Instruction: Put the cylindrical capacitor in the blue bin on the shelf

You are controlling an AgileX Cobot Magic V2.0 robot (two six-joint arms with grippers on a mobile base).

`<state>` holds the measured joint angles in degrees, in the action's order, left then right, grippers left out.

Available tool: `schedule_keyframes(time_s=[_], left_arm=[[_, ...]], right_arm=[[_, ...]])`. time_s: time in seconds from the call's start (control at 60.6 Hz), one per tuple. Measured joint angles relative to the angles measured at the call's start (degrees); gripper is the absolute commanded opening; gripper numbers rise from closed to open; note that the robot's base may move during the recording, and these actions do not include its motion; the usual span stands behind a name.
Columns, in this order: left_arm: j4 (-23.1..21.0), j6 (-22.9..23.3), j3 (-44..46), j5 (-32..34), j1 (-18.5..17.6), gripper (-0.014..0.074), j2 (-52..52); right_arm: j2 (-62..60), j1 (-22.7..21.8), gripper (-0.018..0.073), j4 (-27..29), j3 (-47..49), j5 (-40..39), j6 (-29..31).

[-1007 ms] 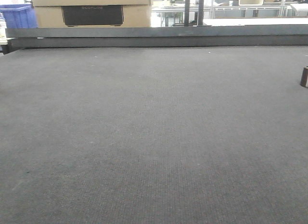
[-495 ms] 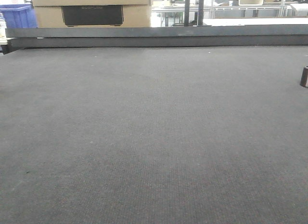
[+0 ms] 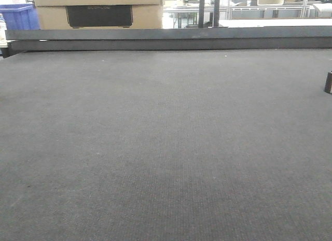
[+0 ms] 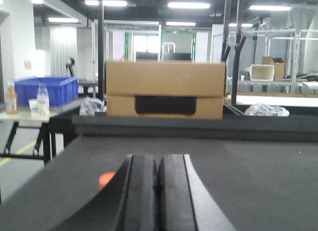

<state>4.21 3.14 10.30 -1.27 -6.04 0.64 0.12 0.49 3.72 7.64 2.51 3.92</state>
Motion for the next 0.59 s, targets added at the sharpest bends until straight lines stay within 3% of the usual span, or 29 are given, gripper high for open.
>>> schedule_keyframes(time_s=[0.116,0.198,0.314,0.396,0.479,0.595], left_arm=[[2.3,0.0,9.2,-6.2,0.0,-0.0106,3.0],[3.1,0.0,16.1,-11.1,0.0,-0.0048,6.7],[3.3,0.0,23.3,-15.7,0.0,0.0138,11.8],[3.4,0.0,26.6,-16.7,0.0,0.0269,15.3],[3.4,0.0,28.3,-16.8,0.0,0.0384,18.4],[3.5,0.0,28.5,-16.8,0.0,0.0506,21.9]], right_arm=[[0.3,0.0,-0.0142,0.0,9.6,1.3,0.0],[2.8,0.0,-0.0028,0.0,15.4,1.4,0.0],[8.8,0.0,0.0263,0.0,22.2,1.4,0.0],[13.4,0.0,0.0414,0.0,25.1,1.8,0.0],[18.8,0.0,0.0496,0.0,26.8,2.2,0.0],[24.5,0.0,0.0509,0.0,27.4,2.3,0.0]])
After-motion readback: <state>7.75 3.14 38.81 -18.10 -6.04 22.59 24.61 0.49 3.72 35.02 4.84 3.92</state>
